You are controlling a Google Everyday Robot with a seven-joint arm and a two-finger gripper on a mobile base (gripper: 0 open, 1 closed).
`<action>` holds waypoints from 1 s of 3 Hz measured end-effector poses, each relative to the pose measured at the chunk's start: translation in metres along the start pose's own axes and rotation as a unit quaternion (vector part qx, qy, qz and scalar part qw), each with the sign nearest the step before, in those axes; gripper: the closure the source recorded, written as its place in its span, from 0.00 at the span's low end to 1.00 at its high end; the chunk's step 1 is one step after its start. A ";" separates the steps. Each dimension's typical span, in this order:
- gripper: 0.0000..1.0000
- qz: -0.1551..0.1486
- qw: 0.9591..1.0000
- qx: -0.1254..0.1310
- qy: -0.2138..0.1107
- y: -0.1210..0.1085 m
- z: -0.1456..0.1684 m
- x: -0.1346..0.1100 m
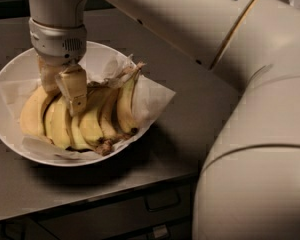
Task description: Pick banana from white bowl
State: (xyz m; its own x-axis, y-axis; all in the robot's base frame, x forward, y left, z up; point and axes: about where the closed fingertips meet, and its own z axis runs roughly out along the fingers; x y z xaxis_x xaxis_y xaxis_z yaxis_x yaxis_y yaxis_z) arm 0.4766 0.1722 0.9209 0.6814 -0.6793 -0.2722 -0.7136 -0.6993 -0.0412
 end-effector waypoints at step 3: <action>0.59 0.031 1.000 -0.007 -0.004 0.023 0.006 0.008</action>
Offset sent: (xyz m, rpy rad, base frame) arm -0.0270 -0.0485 -0.0199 -0.0806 0.0817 -0.0692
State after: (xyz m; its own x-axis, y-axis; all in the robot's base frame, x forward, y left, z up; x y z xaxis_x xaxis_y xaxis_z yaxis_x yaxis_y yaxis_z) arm 0.4646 0.1515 0.9116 0.6352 -0.7190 -0.2819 -0.7516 -0.6596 -0.0112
